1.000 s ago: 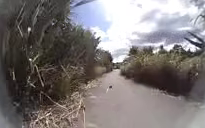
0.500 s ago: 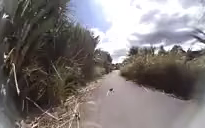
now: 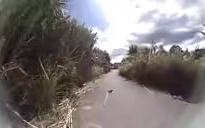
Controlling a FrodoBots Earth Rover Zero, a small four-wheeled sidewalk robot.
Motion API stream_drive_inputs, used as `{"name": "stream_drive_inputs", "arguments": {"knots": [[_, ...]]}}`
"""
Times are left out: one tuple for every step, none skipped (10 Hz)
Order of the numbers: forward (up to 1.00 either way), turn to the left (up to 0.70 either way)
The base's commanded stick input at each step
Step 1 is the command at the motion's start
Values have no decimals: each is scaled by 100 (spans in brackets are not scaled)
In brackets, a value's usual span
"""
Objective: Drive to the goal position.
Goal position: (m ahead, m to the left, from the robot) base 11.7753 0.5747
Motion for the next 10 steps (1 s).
{"name": "stream_drive_inputs", "arguments": {"knots": [[70,-8],[70,-8],[70,-9],[70,-10],[70,-12],[70,-13],[70,-14],[70,-14],[70,-14],[70,-15]]}}
